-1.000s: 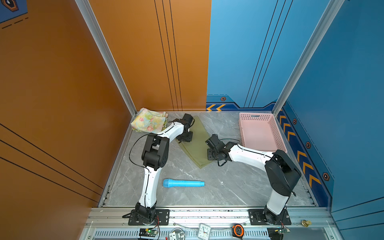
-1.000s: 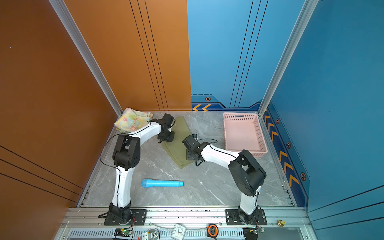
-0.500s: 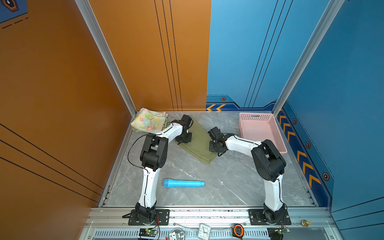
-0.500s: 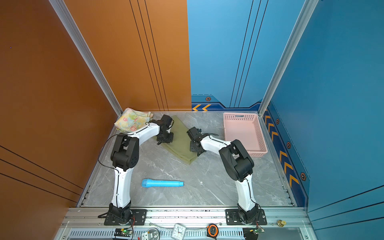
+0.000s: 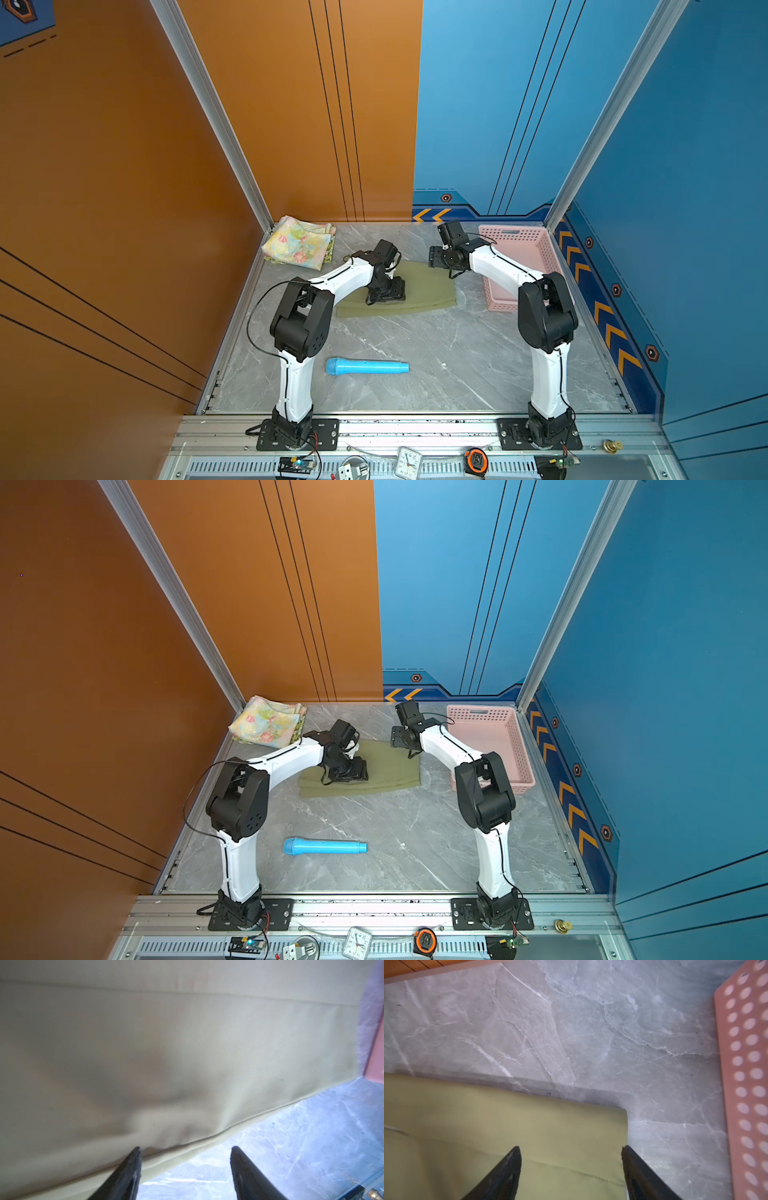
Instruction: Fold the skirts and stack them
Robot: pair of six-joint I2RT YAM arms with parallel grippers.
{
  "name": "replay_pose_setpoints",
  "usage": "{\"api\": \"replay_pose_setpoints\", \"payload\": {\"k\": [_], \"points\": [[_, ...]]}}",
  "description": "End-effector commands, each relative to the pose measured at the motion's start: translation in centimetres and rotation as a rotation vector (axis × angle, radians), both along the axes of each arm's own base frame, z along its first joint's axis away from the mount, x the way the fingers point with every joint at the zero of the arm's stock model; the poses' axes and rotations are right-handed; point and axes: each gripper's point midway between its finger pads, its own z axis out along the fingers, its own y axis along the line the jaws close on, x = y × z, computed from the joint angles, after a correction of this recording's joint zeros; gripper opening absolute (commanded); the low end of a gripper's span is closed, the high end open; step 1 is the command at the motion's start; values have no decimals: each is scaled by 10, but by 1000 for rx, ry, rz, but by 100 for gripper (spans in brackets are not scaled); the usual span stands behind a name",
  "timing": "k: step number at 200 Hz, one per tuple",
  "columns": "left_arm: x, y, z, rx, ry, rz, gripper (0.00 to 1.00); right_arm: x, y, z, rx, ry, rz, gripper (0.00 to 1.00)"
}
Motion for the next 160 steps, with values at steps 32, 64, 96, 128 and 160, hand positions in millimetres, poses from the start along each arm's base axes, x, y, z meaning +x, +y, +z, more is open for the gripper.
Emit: {"api": "replay_pose_setpoints", "payload": {"k": [32, 64, 96, 128, 160], "points": [[14, 83, 16, 2, -5, 196, 70, -77, 8, -11, -66, 80, 37, 75], [3, 137, 12, 54, 10, 339, 67, -101, -12, -27, -103, 129, -25, 74], [-3, 170, 5, 97, 23, 414, 66, -113, -35, -39, -127, 153, -87, 72], [-3, 185, -14, 123, 64, 448, 62, -117, -47, -46, -134, 173, -123, 72], [3, 188, -25, 124, 72, 468, 56, -114, -52, -47, -138, 174, -138, 71]]}}
